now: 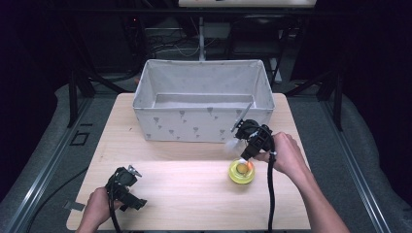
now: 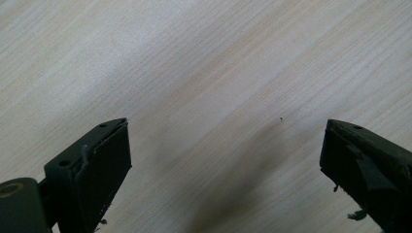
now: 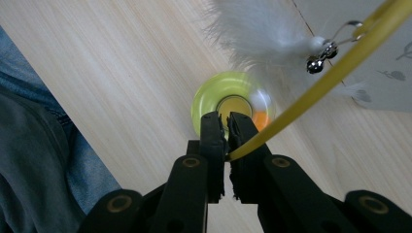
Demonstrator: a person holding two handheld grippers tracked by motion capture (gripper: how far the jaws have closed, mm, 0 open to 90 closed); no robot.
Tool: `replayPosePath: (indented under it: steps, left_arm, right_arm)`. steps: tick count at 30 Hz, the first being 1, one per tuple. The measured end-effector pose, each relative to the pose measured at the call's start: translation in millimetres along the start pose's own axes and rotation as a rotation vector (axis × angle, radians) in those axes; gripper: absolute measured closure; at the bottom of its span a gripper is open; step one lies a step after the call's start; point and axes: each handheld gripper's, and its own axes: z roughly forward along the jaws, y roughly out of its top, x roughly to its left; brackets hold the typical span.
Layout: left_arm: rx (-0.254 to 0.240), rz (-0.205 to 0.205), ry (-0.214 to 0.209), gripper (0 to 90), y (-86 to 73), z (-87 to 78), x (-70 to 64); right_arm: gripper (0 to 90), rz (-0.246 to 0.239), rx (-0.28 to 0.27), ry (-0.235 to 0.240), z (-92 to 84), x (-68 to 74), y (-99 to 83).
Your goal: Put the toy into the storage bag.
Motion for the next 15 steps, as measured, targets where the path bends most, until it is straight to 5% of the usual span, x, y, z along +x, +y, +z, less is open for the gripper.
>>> replayPosePath:
  steps: [15]
  left_arm:
    - [-0.002,-0.002,-0.002,4.6,0.0,0.6,0.3]
  right_arm:
    - [88.1,-0.014,0.009,-0.002,-3.7,-1.5,0.4]
